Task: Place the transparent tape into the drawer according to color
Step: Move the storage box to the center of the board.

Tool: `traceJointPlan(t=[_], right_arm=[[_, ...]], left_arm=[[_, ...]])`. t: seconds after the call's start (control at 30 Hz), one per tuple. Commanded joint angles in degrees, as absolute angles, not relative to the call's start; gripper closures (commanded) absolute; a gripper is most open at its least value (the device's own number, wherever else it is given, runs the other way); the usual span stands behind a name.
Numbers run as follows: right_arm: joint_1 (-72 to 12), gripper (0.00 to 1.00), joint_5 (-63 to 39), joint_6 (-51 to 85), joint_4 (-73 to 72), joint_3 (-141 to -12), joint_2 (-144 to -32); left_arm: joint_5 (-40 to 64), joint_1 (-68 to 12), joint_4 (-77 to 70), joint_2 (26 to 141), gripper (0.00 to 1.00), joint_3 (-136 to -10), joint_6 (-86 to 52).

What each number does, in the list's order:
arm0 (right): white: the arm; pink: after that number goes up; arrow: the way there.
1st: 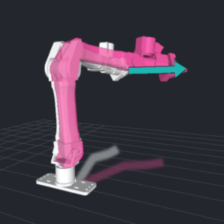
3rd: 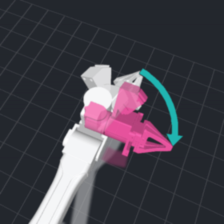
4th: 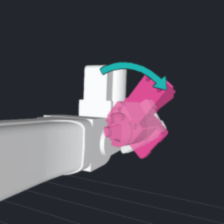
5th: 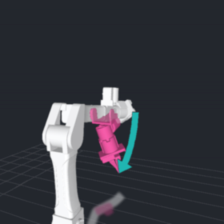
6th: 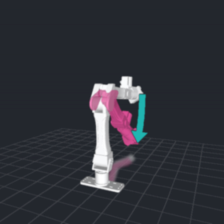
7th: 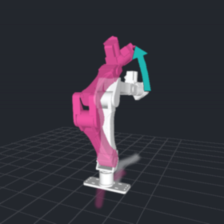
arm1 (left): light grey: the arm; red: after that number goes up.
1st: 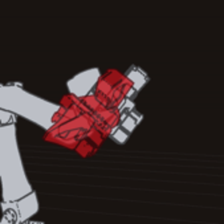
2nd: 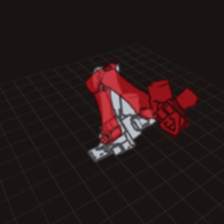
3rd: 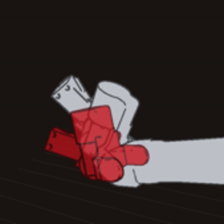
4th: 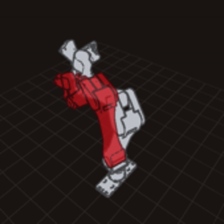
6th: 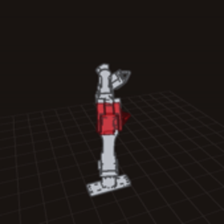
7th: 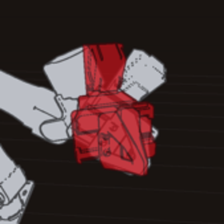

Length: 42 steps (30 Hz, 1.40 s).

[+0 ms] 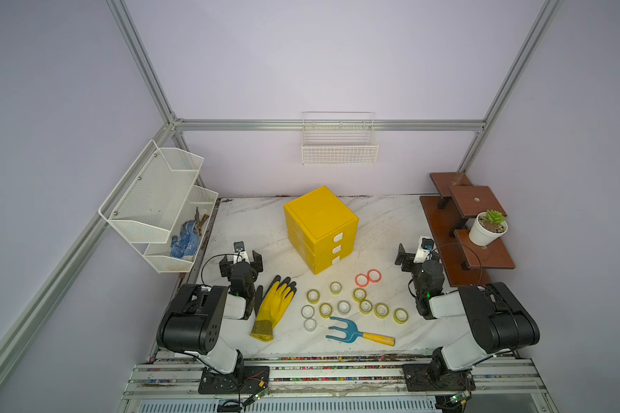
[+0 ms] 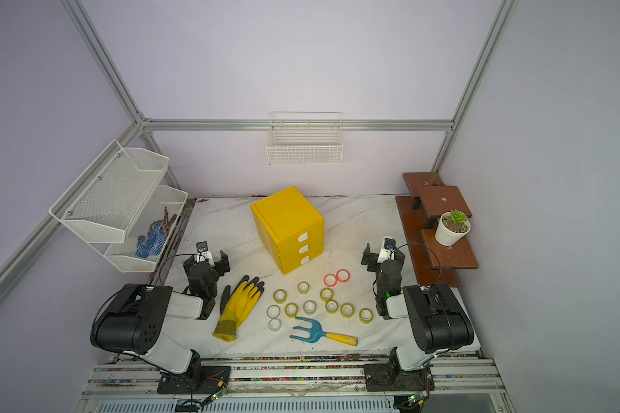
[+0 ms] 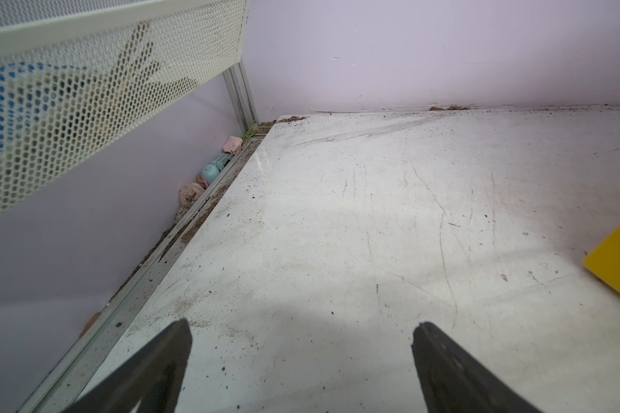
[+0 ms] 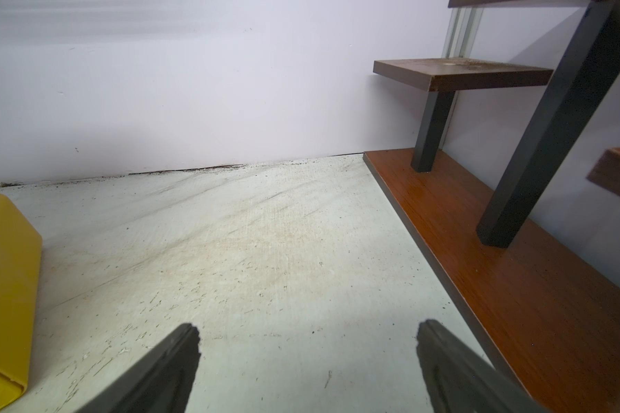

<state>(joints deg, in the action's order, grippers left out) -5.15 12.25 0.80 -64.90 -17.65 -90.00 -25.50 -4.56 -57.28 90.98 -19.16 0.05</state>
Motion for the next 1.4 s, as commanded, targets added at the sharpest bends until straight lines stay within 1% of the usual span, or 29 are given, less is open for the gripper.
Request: traceJointPlan(t=[0.0,0.77,0.9,1.0,1.07,1.13,1.27,1.37], right_arm=[[-4.77,0.0,11.87,0.98,-66.53,-17.05,-90.18],[-4.01,0.0,10.38,1.58,-66.21,-17.23,-90.18],[-4.12,0.0,10.63,1.47,-67.1,-16.26,-88.82],[-4.24,0.0,10.57,1.26,-59.61,-17.41,-82.57],[-4.25,0.0,9.6,2.46,-48.92,-20.91,-79.47],[-4.29,0.0,7.72,3.7,-40.53,-23.96,-77.58],[-4.36,0.0,5.57,5.8,-36.39,-24.96,-74.36],[-4.39,0.0,3.82,6.52,-34.41,-25.93,-73.48]], left_arm=[[-24.96,-4.22,-58.11,90.53,0.0,-20.37,-0.53],[-24.96,-4.22,-58.18,90.53,0.0,-20.32,-0.53],[-24.96,-4.22,-58.18,90.44,0.0,-20.32,-0.59],[-26.84,-4.06,-57.47,89.05,0.0,-20.17,-1.74],[-26.72,-3.96,-55.16,88.51,0.0,-20.78,-1.99],[-26.72,-3.96,-56.47,88.75,0.0,-20.31,-1.86],[-26.34,-3.71,-56.75,88.83,0.0,-20.23,-2.14],[-24.4,-2.03,-50.48,87.83,0.0,-22.61,-3.87]])
